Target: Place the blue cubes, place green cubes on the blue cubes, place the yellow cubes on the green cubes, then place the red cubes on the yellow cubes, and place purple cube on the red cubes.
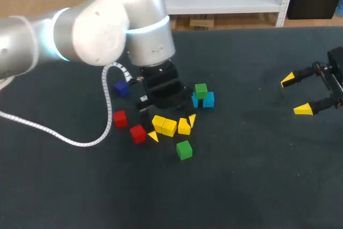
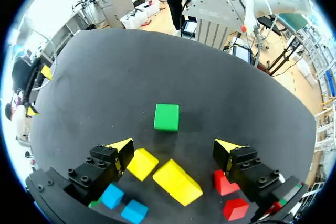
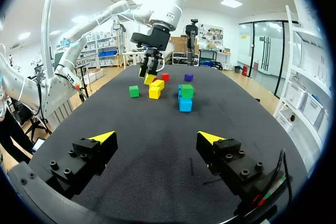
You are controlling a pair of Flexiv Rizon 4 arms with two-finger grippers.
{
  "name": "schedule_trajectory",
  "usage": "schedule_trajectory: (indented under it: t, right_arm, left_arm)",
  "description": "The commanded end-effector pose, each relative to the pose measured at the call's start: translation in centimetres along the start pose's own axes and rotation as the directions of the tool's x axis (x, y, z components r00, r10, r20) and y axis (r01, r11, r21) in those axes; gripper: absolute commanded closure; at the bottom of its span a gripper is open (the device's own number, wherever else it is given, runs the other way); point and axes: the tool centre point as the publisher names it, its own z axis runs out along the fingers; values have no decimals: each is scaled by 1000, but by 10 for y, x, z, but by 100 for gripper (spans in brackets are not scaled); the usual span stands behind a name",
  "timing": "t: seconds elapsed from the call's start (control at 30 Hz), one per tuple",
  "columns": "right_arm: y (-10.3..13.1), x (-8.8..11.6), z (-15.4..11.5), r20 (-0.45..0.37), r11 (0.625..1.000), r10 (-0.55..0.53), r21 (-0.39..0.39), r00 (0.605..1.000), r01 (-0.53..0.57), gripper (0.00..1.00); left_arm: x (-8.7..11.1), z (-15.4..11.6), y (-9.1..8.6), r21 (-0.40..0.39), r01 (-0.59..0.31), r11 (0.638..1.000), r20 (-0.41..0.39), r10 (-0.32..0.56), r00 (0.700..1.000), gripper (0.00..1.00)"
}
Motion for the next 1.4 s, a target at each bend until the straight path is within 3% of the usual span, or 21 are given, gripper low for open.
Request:
schedule_trajectory:
  t: [0.03, 0.43, 0.87, 0.93, 1.1, 1.23, 1.4]
  right_arm:
    - [0, 0, 0, 1, 1000, -1, 0, 1000, 1, 0]
    - [0, 0, 0, 1, 1000, -1, 0, 1000, 1, 0]
    - [0, 0, 0, 1, 1000, -1, 0, 1000, 1, 0]
    - [0, 0, 0, 1, 1000, -1, 0, 1000, 1, 0]
    - [0, 0, 0, 1, 1000, -1, 0, 1000, 1, 0]
    - [0, 0, 0, 1, 1000, -1, 0, 1000, 1, 0]
    - [0, 0, 0, 1, 1000, -1, 0, 1000, 1, 0]
  left_arm:
    - [-5, 12, 8, 98, 2, 995, -5, -2, 1000, 0]
    - [-10, 34, 8, 62, 44, 997, 18, -45, 999, 0]
    - [-13, 39, 7, 52, 44, 998, 2, -44, 999, 0]
    - [-14, 39, 6, 51, 39, 998, -1, -39, 999, 27]
    - [-13, 39, 6, 53, 23, 998, -6, -23, 1000, 31]
    - [-12, 39, 5, 53, 19, 998, -7, -19, 1000, 50]
    - [-11, 38, 5, 50, 21, 999, -6, -20, 1000, 60]
